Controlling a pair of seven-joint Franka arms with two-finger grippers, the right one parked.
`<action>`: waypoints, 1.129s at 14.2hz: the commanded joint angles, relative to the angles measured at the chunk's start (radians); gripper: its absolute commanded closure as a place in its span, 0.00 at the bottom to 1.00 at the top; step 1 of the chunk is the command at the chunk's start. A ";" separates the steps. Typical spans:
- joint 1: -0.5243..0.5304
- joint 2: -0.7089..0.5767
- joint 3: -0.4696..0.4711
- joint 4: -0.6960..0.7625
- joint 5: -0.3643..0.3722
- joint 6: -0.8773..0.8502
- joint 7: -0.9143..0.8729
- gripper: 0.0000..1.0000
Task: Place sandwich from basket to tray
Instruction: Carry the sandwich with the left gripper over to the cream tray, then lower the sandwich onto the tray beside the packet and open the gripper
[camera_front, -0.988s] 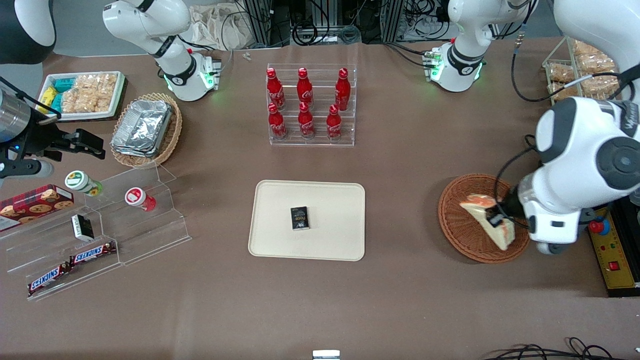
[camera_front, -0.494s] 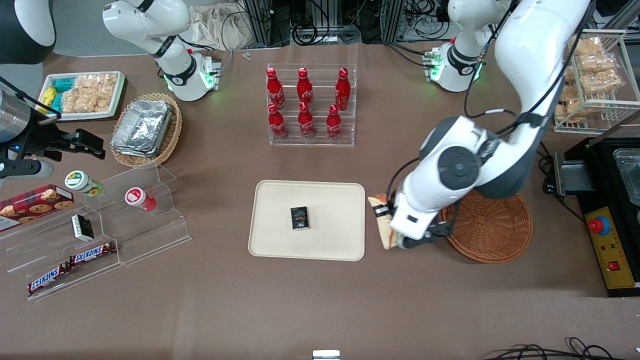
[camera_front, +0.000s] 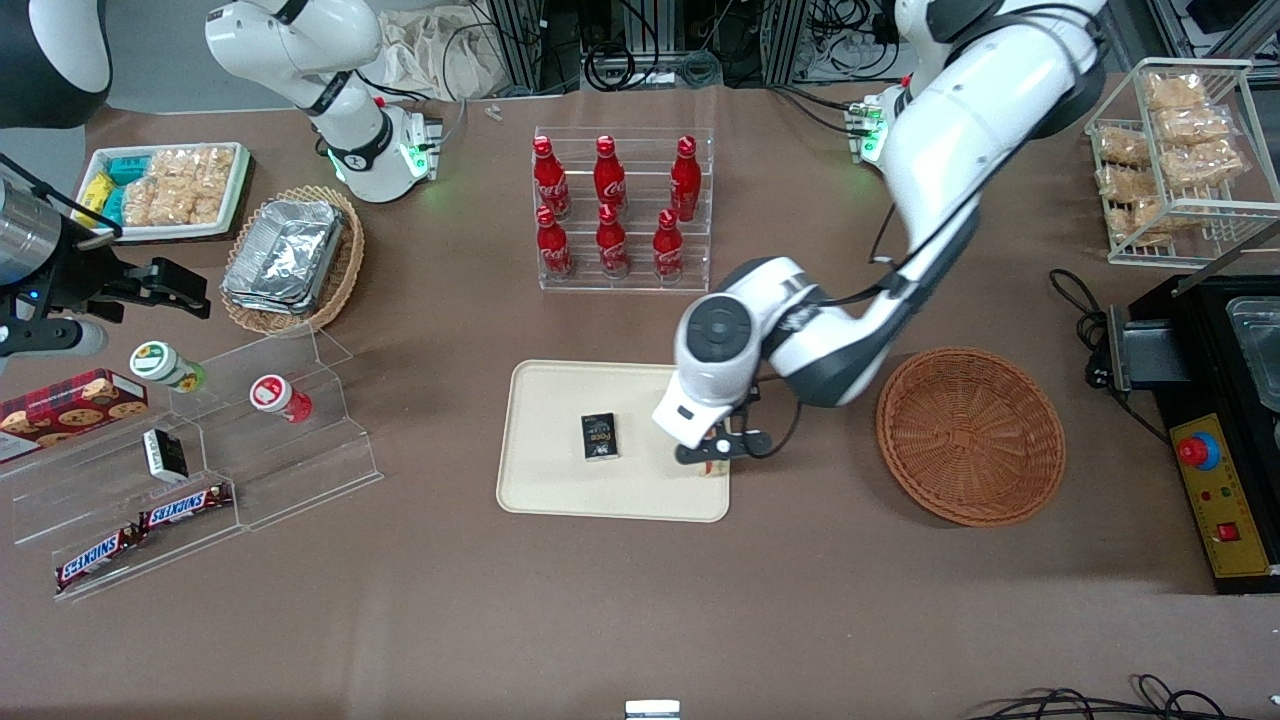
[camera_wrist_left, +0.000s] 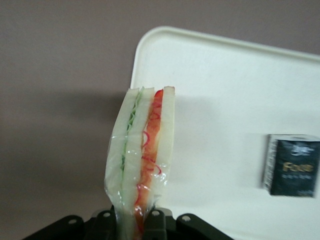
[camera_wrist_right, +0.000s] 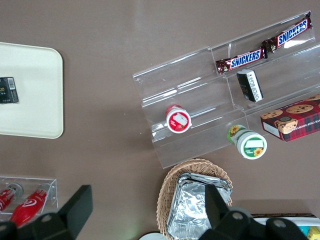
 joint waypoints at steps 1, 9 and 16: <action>-0.067 0.052 0.055 0.024 0.060 0.066 -0.063 1.00; -0.035 -0.060 0.059 0.039 0.048 0.010 -0.066 0.00; -0.062 -0.510 0.453 -0.101 -0.440 -0.185 0.428 0.00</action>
